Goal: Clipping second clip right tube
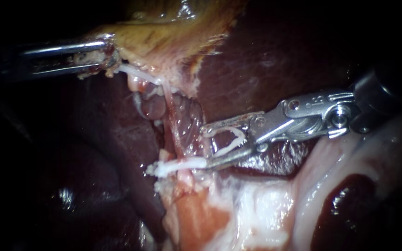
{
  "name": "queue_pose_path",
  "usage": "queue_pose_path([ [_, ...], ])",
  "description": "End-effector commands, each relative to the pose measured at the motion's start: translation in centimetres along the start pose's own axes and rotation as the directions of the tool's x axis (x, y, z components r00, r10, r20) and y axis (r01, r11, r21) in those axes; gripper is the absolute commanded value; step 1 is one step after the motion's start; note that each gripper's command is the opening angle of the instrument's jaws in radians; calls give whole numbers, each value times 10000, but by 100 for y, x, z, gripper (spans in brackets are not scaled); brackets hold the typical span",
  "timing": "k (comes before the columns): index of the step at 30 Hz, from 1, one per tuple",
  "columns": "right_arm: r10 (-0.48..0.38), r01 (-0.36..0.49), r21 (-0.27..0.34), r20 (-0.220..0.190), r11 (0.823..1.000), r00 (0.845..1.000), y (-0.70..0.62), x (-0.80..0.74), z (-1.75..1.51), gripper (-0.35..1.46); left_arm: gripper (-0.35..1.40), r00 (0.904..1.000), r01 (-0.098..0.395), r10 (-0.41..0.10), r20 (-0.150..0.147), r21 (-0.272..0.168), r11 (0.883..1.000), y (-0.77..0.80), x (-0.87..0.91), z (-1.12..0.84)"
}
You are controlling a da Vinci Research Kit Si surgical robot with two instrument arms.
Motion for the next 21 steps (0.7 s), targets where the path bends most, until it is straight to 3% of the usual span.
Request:
queue_pose_path([
  [1,-3,3,2,1,10000,10000,0,0,0,42,-35,10000,0,0,0,3,10000,0,0,0],
  [12,78,-77,72,-123,9999,9999,-1,3,-8,42,-35,10000,-1,1,-1,4,10000,0,0,0],
  [21,997,-945,505,-1140,9942,9885,-12,30,-30,43,-35,10000,-4,4,-1,4,10000,0,-1,0],
])
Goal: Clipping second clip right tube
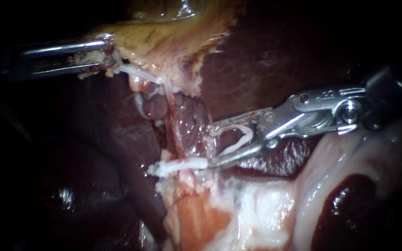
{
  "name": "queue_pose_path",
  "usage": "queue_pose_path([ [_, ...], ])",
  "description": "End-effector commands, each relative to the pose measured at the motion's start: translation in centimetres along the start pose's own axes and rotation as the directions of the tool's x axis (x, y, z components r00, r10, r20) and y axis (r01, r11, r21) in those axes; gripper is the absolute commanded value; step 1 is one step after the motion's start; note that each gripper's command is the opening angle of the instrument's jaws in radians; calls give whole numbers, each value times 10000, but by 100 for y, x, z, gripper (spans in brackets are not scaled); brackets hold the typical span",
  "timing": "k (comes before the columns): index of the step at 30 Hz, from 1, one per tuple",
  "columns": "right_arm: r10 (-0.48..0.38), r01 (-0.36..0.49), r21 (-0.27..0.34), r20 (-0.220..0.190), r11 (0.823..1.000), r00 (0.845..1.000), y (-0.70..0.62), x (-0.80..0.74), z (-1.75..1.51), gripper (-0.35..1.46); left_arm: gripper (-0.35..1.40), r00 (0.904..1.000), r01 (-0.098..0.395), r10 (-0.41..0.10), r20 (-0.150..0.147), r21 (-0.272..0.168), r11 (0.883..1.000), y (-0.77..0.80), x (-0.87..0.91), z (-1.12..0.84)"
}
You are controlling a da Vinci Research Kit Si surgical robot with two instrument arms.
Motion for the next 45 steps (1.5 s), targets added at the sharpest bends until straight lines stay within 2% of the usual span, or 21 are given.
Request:
queue_pose_path([
  [1,155,-154,34,-111,9999,9998,-2,3,0,43,-35,10000,-2,2,1,-2,10000,0,0,0],
  [5,570,-568,87,-218,9983,9981,-9,9,6,44,-35,10000,-3,3,0,0,10000,0,0,0],
  [14,1025,-1024,39,-217,9947,9945,-10,14,26,46,-35,10000,-7,7,-3,3,10000,0,-1,1],
  [25,1374,-1374,-3,-207,9905,9903,-13,8,57,49,-35,10000,-8,8,-4,5,10000,0,-1,1],
  [35,1680,-1664,257,-841,9857,9822,-13,11,81,50,-35,10000,-8,8,-3,4,10000,0,-1,1],
  [45,1896,-1829,805,-845,9798,9782,-17,16,89,50,-35,10000,-8,8,-5,7,10000,0,-1,2],
])
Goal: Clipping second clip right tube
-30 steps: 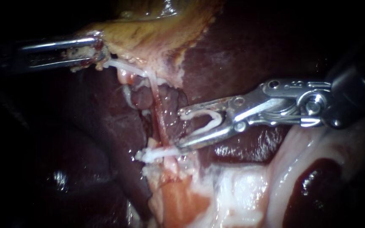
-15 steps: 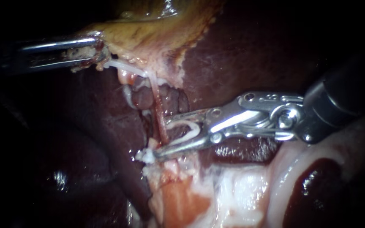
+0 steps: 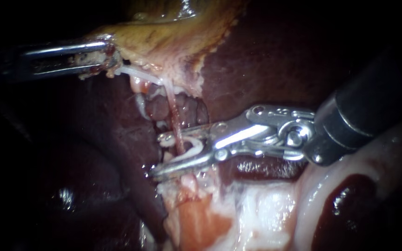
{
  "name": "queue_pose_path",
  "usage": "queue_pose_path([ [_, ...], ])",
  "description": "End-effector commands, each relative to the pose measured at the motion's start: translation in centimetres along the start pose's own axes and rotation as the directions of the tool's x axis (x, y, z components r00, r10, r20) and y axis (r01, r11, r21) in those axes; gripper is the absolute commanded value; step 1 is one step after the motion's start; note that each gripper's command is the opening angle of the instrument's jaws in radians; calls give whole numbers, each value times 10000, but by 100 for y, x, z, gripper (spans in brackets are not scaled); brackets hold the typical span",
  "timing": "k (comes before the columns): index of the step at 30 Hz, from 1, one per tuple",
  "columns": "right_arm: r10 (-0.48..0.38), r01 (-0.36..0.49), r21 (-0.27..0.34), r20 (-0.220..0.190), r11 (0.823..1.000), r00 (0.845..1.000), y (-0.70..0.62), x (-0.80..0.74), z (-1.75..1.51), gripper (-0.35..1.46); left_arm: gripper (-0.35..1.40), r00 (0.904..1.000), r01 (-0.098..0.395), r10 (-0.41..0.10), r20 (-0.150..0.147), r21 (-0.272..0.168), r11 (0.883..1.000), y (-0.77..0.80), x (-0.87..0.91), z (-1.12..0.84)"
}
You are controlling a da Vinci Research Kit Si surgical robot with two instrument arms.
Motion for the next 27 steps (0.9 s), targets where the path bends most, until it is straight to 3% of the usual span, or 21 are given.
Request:
queue_pose_path([
  [1,39,-38,142,-33,9999,10000,-2,1,1,50,-35,10000,4,-4,-2,6,10000,0,0,0],
  [6,63,-58,712,-78,9974,9999,-9,3,5,50,-35,10000,3,-3,-3,8,10000,0,0,0],
  [14,603,-491,1693,-618,9843,9963,-36,12,8,50,-35,10000,3,-3,-3,10,10000,0,0,0],
  [21,701,-572,2238,-501,9730,9963,-57,19,9,49,-35,10000,3,-3,-3,9,10000,0,0,0],
  [27,757,-627,2333,-472,9704,9960,-61,22,7,49,-35,10000,2,-2,-3,9,10000,0,0,0],
])
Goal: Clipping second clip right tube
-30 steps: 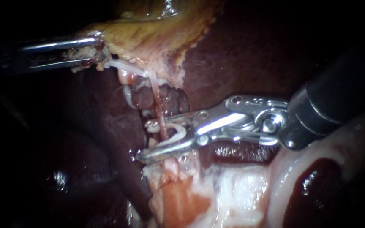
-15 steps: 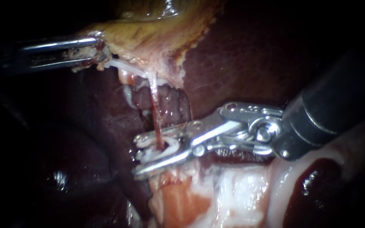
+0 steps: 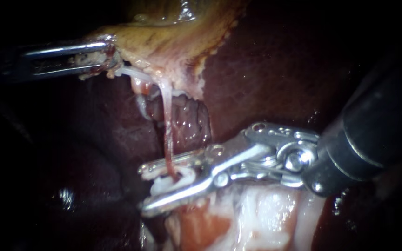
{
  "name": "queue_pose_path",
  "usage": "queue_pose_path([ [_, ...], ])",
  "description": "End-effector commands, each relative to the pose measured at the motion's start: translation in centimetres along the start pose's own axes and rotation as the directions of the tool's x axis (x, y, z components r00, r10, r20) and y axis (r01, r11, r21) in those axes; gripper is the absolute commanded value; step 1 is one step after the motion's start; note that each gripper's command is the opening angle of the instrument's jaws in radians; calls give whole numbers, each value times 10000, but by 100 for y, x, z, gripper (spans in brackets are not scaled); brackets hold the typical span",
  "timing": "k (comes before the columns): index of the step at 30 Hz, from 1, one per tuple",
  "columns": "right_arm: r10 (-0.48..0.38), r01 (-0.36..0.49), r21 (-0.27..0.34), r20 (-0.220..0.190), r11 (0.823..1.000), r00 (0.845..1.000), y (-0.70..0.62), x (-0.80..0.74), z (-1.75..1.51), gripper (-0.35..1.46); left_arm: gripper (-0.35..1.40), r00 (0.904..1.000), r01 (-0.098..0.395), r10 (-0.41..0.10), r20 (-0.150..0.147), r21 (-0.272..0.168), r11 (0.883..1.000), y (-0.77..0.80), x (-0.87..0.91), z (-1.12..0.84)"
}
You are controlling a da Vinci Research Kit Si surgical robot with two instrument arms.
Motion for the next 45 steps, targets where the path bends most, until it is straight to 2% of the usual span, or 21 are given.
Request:
queue_pose_path([
  [1,10,-10,-1,4,10000,10000,0,0,-1,49,-35,10000,-2,2,1,-4,10000,0,0,0],
  [7,10,-10,5,7,10000,10000,0,-1,-2,48,-35,10000,-4,4,0,-2,10000,0,0,0],
  [12,253,-253,43,24,9997,9997,0,-2,-12,36,-35,10000,-3,3,0,-2,10000,0,0,0],
  [21,286,-286,127,48,9995,9996,5,1,-28,-2,-35,10000,-4,4,-1,-1,10000,0,0,0],
  [26,344,-345,135,54,9993,9994,5,1,-29,-17,-35,10000,-4,4,-1,-1,10000,0,0,0],
  [28,580,-581,137,61,9982,9983,5,0,-29,-35,-35,10000,-4,4,-1,-1,10000,0,0,0],
  [35,754,-756,71,204,9971,9969,2,-3,-34,-35,-35,10000,-5,5,-1,-1,10000,0,0,0],
  [45,749,-751,69,207,9972,9970,4,-4,-34,-35,-35,10000,-8,8,-7,8,10000,0,-1,2],
])
